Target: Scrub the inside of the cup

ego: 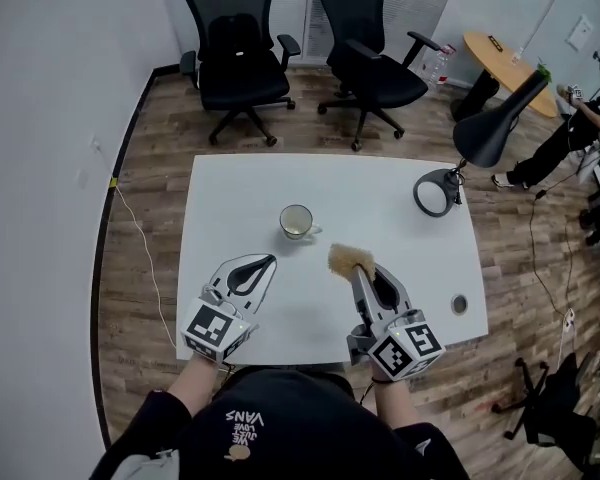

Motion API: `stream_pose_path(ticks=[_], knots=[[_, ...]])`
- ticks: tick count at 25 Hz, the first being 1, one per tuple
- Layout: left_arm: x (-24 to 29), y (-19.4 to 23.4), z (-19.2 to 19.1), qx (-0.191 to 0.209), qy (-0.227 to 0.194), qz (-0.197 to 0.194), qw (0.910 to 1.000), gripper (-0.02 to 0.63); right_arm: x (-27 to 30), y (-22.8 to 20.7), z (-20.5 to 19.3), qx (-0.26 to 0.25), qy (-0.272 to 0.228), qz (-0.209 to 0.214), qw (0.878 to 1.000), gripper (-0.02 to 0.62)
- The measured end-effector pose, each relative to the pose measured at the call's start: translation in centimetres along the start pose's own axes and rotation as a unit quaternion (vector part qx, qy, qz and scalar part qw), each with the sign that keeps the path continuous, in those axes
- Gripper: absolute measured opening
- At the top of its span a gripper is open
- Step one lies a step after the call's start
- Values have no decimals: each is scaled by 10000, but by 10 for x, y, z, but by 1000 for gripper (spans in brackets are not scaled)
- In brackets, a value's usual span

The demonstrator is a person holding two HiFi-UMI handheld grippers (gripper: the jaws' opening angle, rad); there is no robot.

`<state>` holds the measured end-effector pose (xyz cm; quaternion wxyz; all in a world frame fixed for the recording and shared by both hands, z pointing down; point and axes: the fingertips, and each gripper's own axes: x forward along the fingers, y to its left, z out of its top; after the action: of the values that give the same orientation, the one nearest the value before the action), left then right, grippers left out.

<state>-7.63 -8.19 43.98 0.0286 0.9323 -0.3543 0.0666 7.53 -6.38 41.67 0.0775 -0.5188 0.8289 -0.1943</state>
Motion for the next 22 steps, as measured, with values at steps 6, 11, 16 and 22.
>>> stream_pose_path(ticks=[6, 11, 16, 22], knots=[[27, 7, -11, -142, 93, 13, 9999, 12, 19, -19, 3, 49, 144, 78, 9999, 78], [41, 14, -21, -211, 140, 136, 9996, 12, 36, -29, -1, 88, 371, 311, 9988, 78], [54, 25, -34, -267, 243, 247, 9990, 14, 55, -33, -1, 64, 544, 439, 9975, 78], [65, 35, -57, -355, 268, 267, 9987, 35, 68, -40, -10, 69, 688, 478, 9965, 78]])
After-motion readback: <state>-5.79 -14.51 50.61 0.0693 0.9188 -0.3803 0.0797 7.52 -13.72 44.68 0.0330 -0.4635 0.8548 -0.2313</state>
